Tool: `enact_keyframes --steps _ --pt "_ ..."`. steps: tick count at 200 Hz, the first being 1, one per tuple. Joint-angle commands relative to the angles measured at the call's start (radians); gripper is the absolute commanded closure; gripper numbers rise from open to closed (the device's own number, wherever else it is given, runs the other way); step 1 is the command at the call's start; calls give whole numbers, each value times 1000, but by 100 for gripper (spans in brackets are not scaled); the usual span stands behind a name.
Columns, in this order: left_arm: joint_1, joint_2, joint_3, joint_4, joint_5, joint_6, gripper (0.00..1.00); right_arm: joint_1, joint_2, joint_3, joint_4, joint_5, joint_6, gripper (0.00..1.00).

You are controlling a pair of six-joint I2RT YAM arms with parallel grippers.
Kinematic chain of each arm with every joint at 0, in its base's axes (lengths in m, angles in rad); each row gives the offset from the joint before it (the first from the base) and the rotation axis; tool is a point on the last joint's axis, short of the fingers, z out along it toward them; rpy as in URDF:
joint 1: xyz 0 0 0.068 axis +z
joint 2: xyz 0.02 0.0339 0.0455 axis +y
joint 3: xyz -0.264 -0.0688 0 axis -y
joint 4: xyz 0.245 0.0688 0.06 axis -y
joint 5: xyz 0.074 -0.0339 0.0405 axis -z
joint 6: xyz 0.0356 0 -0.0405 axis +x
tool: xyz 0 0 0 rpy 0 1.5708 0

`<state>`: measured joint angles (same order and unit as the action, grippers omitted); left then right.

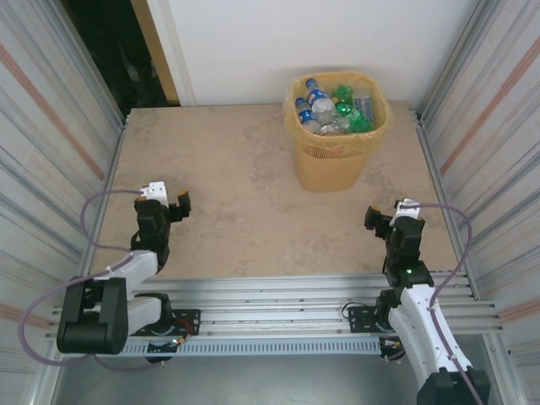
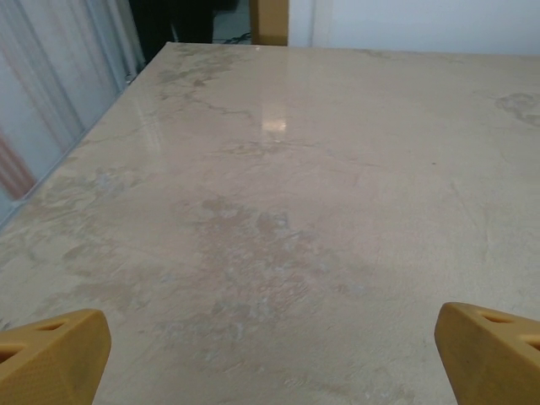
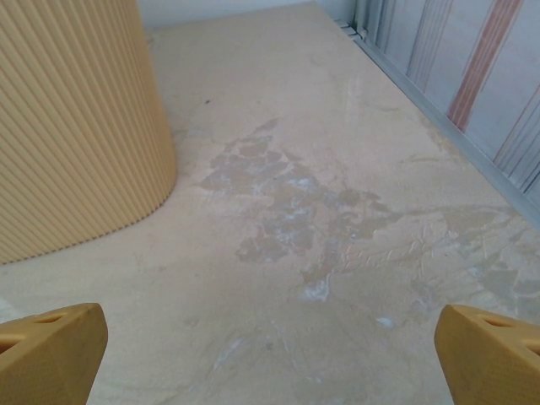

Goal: Put the plastic bottles in the bin

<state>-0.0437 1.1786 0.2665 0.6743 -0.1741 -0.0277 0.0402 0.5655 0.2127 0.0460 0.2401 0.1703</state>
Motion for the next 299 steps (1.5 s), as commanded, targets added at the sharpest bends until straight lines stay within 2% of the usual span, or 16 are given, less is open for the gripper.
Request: enact_keyframes --steps 1,74,94,138,186,238,268,274,284,299 --pt "16 51 -24 173 74 49 1 -20 42 -15 138 -45 -27 2" --pt "34 338 -14 437 174 73 1 -63 213 -26 320 -92 -47 2" --pt "42 306 21 313 212 72 1 -71 274 -24 382 -115 -49 2" --pt "48 322 87 215 313 109 1 -74 448 -21 555 -167 -60 2" --pt "49 319 57 264 407 150 1 -75 637 9 738 -270 -89 2" --pt "48 323 86 215 376 138 1 -84 834 36 916 -365 -139 2" --pt "50 323 89 212 352 127 1 -94 989 24 1108 -375 -124 2" --pt "49 323 90 212 343 122 1 -103 980 33 1087 -371 -116 2" --pt "50 323 92 207 321 111 1 -126 945 81 938 -370 -91 2" --pt "49 325 109 174 274 92 1 -141 982 178 813 -331 -50 2"
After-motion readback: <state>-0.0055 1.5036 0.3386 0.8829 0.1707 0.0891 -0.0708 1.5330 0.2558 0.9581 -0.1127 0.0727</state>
